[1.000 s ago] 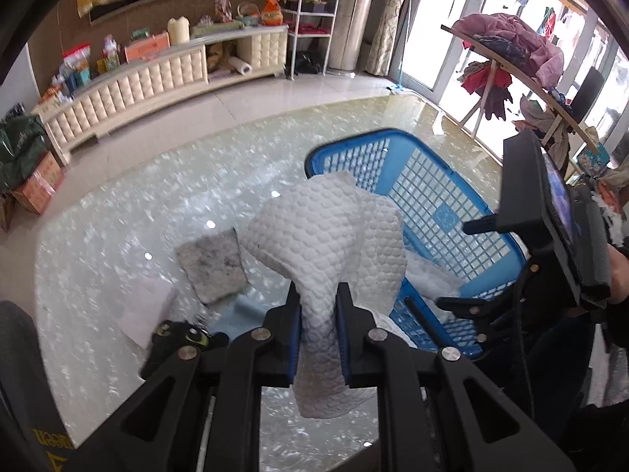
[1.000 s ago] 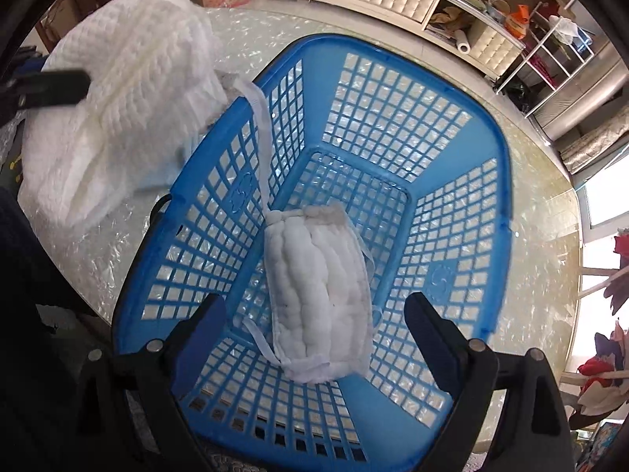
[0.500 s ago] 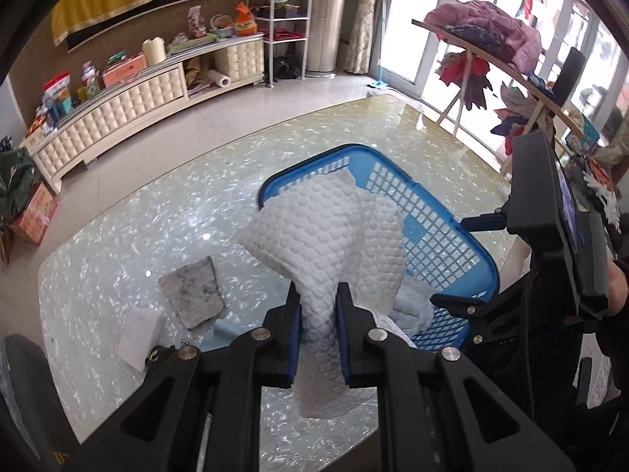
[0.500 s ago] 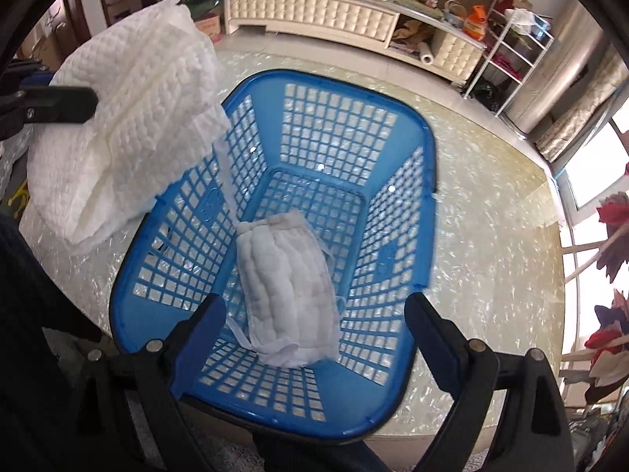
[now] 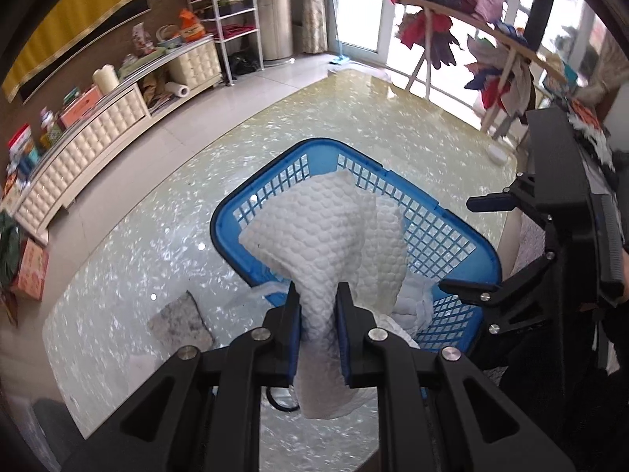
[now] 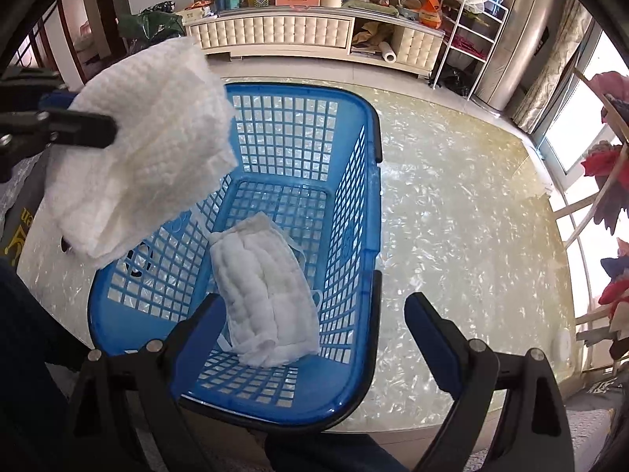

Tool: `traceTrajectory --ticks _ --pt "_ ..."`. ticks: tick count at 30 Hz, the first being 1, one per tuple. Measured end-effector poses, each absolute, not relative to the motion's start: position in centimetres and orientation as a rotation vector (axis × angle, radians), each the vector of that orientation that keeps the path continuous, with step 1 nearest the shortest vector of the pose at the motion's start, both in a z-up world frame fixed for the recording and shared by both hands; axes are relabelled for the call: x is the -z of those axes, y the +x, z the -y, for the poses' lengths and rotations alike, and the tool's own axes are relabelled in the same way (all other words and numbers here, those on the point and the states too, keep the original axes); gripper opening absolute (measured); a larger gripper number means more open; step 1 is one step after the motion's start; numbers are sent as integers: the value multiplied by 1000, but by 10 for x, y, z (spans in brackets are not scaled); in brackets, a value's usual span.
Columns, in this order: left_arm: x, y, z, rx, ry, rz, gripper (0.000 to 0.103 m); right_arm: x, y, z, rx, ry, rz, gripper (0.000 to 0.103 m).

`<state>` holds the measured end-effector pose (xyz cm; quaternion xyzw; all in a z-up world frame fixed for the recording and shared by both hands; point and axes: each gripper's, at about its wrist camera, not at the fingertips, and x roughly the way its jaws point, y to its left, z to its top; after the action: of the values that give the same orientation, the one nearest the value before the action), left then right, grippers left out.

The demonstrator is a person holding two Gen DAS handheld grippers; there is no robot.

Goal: Organize soft objects
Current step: 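Carry the waffle towel into the blue basket and open the left tool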

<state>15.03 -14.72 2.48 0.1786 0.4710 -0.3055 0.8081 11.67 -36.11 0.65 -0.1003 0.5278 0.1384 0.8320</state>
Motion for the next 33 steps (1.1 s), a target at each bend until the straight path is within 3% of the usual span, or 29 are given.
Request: traceTrajectory --ticks 33 --pt "47 215 185 903 608 -933 15 22 133 371 -262 -152 -1164 92"
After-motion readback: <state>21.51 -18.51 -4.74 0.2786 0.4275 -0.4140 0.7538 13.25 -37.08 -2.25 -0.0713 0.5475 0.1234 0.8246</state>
